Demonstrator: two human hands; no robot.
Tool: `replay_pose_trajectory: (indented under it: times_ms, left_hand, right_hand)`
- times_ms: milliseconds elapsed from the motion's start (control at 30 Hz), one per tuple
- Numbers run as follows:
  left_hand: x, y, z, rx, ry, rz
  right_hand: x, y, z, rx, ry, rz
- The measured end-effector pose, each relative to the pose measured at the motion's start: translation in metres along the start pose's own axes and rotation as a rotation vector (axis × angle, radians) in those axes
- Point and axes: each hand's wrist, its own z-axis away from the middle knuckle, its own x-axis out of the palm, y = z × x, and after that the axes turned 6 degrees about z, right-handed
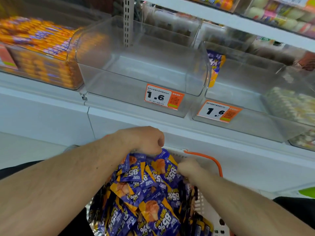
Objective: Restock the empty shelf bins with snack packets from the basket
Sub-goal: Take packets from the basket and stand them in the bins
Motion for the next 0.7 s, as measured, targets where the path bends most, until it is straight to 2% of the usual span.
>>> replay_pose_trajectory:
  times_ms: [100, 233, 333, 467, 567, 700]
  left_hand:
    - [0.004, 0.0, -0.004, 0.015, 0.025, -0.013]
    - [0.009, 0.006, -0.009, 0.03, 0.077, -0.057]
    - [0.009, 0.014, -0.011, 0.084, 0.077, 0.095]
    - [0.007, 0.023, -0.008, 0.165, 0.208, 0.227]
    - [0.006, 0.025, -0.005, 0.173, 0.292, 0.374]
    - [0.007, 0.03, -0.004, 0.16, 0.336, 0.704]
  right_hand:
    - [-0.042, -0.022, 0.019, -0.216, 0.124, 0.245]
    - [-0.087, -0.045, 0.064, -0.522, 0.161, 0.332]
    - [-0.112, -0.056, 0.091, -0.659, 0.153, 0.34]
    - [-0.133, -0.058, 0.105, -0.704, 0.225, 0.189]
    - [-0.142, -0.046, 0.105, -0.639, 0.266, -0.032]
    - [-0.149, -0.025, 0.111, -0.542, 0.113, -0.326]
